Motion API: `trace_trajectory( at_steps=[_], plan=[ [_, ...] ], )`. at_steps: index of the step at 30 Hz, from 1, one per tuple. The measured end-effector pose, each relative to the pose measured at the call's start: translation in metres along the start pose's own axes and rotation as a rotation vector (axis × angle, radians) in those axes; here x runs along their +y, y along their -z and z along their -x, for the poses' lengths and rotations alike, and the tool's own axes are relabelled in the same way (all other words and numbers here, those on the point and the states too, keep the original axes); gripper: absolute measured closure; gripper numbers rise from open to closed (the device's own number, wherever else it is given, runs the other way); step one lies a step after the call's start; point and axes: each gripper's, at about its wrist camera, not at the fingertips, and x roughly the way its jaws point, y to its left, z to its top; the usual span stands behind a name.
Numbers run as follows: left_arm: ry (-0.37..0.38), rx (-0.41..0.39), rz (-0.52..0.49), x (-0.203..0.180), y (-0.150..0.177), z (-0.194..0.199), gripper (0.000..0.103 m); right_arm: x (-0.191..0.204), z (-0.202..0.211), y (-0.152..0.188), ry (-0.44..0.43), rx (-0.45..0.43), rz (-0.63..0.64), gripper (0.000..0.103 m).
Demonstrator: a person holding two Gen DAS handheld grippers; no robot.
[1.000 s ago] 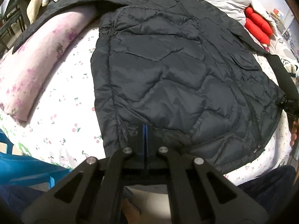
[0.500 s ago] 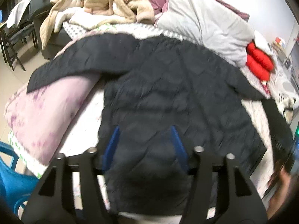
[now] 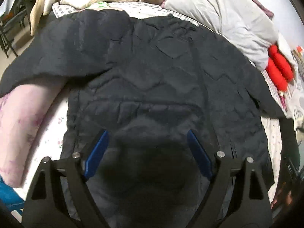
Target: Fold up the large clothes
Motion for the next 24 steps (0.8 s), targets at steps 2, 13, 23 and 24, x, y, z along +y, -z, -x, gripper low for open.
trace_trajectory(
  at_steps=[2, 13, 23, 24],
  plan=[
    [-0.041, -0.048, -0.004, 0.002, -0.008, -0.002, 0.018, 0.001, -0.019, -0.009, 0.015, 0.016, -0.006, 0.008],
    [-0.074, -0.011, -0.039, -0.004, -0.032, -0.048, 0.018, -0.011, -0.114, -0.062, -0.106, 0.100, -0.130, 0.008],
    [-0.074, -0.012, -0.034, 0.000, -0.036, -0.056, 0.018, -0.101, -0.204, -0.103, -0.366, 0.074, -0.670, 0.010],
    [-0.073, -0.012, -0.036, 0.000, -0.036, -0.057, 0.018, -0.100, -0.212, -0.109, -0.349, 0.080, -0.670, 0.017]
  ],
)
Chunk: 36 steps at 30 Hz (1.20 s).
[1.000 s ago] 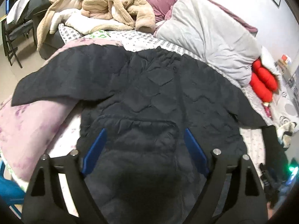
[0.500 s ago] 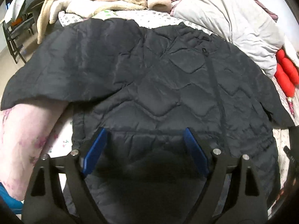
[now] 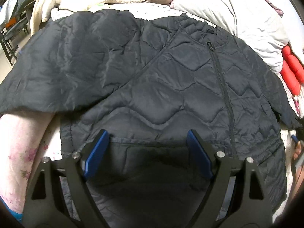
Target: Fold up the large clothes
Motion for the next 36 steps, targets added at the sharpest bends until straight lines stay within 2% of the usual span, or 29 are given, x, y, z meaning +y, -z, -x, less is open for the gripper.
trace_trajectory(
  at_steps=[2, 3, 4, 5, 9, 16, 18, 21, 23, 26, 27, 28, 29, 31, 33, 35, 36],
  plan=[
    [0.001, -0.006, -0.007, -0.001, 0.000, 0.000, 0.018, 0.003, -0.012, -0.008, 0.028, 0.011, -0.023, 0.060],
    [-0.001, -0.010, -0.013, -0.001, -0.001, -0.001, 0.018, 0.002, -0.017, -0.012, 0.045, 0.027, -0.052, 0.099],
    [-0.003, -0.012, -0.015, -0.001, -0.001, -0.002, 0.018, 0.003, -0.017, -0.015, 0.051, 0.018, -0.063, 0.099],
    [-0.004, -0.014, -0.013, 0.000, -0.002, -0.002, 0.018, 0.011, -0.010, -0.019, 0.074, -0.027, -0.035, 0.099],
    [0.052, -0.013, -0.002, 0.003, -0.004, 0.000, 0.018, 0.071, 0.033, -0.031, 0.236, -0.229, 0.269, 0.100],
    [0.106, 0.001, -0.012, 0.010, -0.008, -0.002, 0.018, 0.112, 0.079, -0.039, 0.394, -0.364, 0.347, 0.100],
    [0.112, 0.005, -0.007, 0.014, -0.010, -0.002, 0.018, 0.119, 0.094, -0.038, 0.388, -0.403, 0.345, 0.100],
    [0.100, -0.002, -0.007, 0.020, -0.013, -0.002, 0.018, 0.149, 0.117, -0.021, 0.235, -0.465, 0.438, 0.100],
    [0.101, -0.003, -0.005, 0.021, -0.012, 0.000, 0.018, 0.182, 0.130, 0.006, 0.116, -0.482, 0.572, 0.100],
    [0.110, 0.001, 0.002, 0.024, -0.013, 0.000, 0.018, 0.230, 0.137, 0.064, -0.065, -0.431, 0.748, 0.099],
    [0.110, 0.000, 0.005, 0.024, -0.013, 0.001, 0.018, 0.241, 0.137, 0.086, -0.113, -0.410, 0.798, 0.099],
    [0.108, -0.002, 0.009, 0.023, -0.014, 0.001, 0.018, 0.257, 0.131, 0.123, -0.170, -0.364, 0.891, 0.098],
    [0.105, -0.005, 0.012, 0.023, -0.014, 0.002, 0.018, 0.266, 0.125, 0.150, -0.193, -0.324, 0.963, 0.098],
    [0.105, -0.007, 0.015, 0.024, -0.014, 0.002, 0.018, 0.282, 0.100, 0.214, -0.200, -0.232, 1.153, 0.097],
    [0.105, -0.007, 0.013, 0.026, -0.013, 0.003, 0.018, 0.286, 0.065, 0.280, -0.152, -0.135, 1.369, 0.094],
    [0.099, -0.010, 0.010, 0.027, -0.013, 0.004, 0.018, 0.278, 0.025, 0.333, -0.064, -0.015, 1.520, 0.087],
    [0.097, -0.008, 0.011, 0.027, -0.014, 0.003, 0.018, 0.273, 0.009, 0.349, -0.032, 0.036, 1.557, 0.079]
  ],
)
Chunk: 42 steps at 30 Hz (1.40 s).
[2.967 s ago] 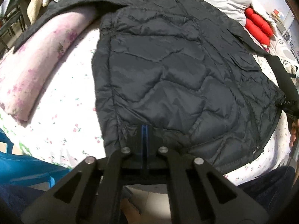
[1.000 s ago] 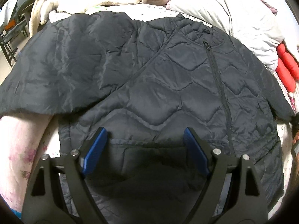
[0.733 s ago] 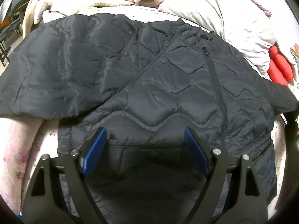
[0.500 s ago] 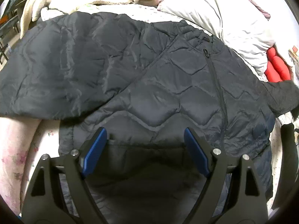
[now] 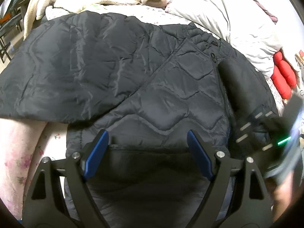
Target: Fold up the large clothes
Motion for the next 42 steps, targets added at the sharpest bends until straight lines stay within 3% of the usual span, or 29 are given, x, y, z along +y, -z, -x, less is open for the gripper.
trace_trajectory(
  at_steps=[1, 5, 8, 12, 15, 18, 21, 23, 26, 28, 33, 36, 38, 41, 42],
  plan=[
    [0.001, 0.003, 0.004, 0.001, -0.001, 0.000, 0.018, 0.011, -0.012, 0.006, 0.000, 0.035, 0.031, 0.069],
    [0.011, 0.003, 0.000, 0.000, -0.001, 0.000, 0.018, 0.019, -0.020, 0.012, 0.079, 0.033, 0.066, 0.052],
    [0.016, 0.004, 0.000, 0.000, -0.002, 0.000, 0.018, 0.006, -0.015, 0.007, -0.024, 0.041, -0.012, 0.041],
    [0.019, -0.001, 0.039, 0.010, -0.006, 0.002, 0.018, -0.006, 0.019, -0.012, -0.156, -0.086, -0.162, 0.018],
    [0.016, -0.006, 0.065, 0.017, -0.008, 0.004, 0.018, -0.006, 0.030, -0.028, -0.212, -0.125, -0.247, 0.017],
    [0.025, -0.008, 0.080, 0.021, -0.008, 0.005, 0.018, -0.011, 0.026, -0.038, -0.191, -0.144, -0.305, 0.017],
    [0.019, -0.010, 0.084, 0.023, -0.009, 0.006, 0.018, -0.012, 0.023, -0.038, -0.231, -0.157, -0.352, 0.017],
    [0.019, -0.019, 0.095, 0.027, -0.011, 0.008, 0.018, 0.003, 0.012, -0.045, -0.169, -0.092, -0.247, 0.017],
    [0.019, -0.034, 0.125, 0.036, -0.016, 0.011, 0.018, 0.036, -0.005, -0.050, 0.060, 0.011, 0.012, 0.017],
    [0.023, -0.035, 0.139, 0.041, -0.017, 0.012, 0.018, 0.049, -0.011, -0.051, 0.089, 0.029, 0.102, 0.017],
    [0.012, -0.072, 0.176, 0.054, -0.022, 0.021, 0.018, 0.087, -0.008, -0.059, 0.249, -0.043, 0.381, 0.017],
    [0.028, -0.078, 0.204, 0.064, -0.024, 0.025, 0.018, 0.100, -0.004, -0.067, 0.305, -0.092, 0.454, 0.017],
    [0.034, -0.086, 0.235, 0.074, -0.026, 0.028, 0.018, 0.106, 0.003, -0.069, 0.279, -0.112, 0.458, 0.017],
    [0.020, -0.108, 0.275, 0.089, -0.028, 0.032, 0.018, 0.094, 0.016, -0.074, 0.104, -0.107, 0.312, 0.017],
    [0.019, -0.109, 0.283, 0.093, -0.028, 0.033, 0.018, 0.081, 0.020, -0.075, 0.004, -0.098, 0.205, 0.017]
  ],
)
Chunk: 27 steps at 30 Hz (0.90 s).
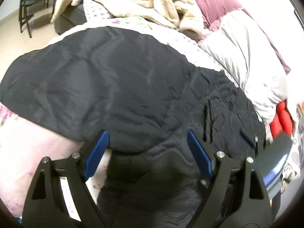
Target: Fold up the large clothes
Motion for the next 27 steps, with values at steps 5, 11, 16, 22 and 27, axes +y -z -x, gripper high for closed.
trace_trajectory(
  at_steps=[5, 11, 16, 22, 27],
  plan=[
    [0.006, -0.006, 0.025, 0.011, -0.003, 0.005, 0.018, -0.065, 0.023, 0.029, -0.291, -0.014, -0.489, 0.017],
    [0.003, -0.039, 0.082, 0.037, -0.015, 0.025, 0.018, -0.103, 0.069, 0.095, -0.346, 0.117, -0.838, 0.017],
    [-0.037, -0.068, 0.208, 0.089, -0.028, 0.043, 0.018, -0.107, 0.120, 0.145, -0.375, 0.140, -0.990, 0.016],
    [-0.187, -0.105, 0.365, 0.184, -0.044, 0.056, 0.018, -0.095, 0.110, 0.177, -0.415, 0.148, -1.080, 0.008],
    [-0.165, -0.012, 0.570, 0.247, -0.041, 0.030, 0.018, -0.086, 0.112, 0.177, -0.448, 0.137, -1.065, 0.008]
  ],
)
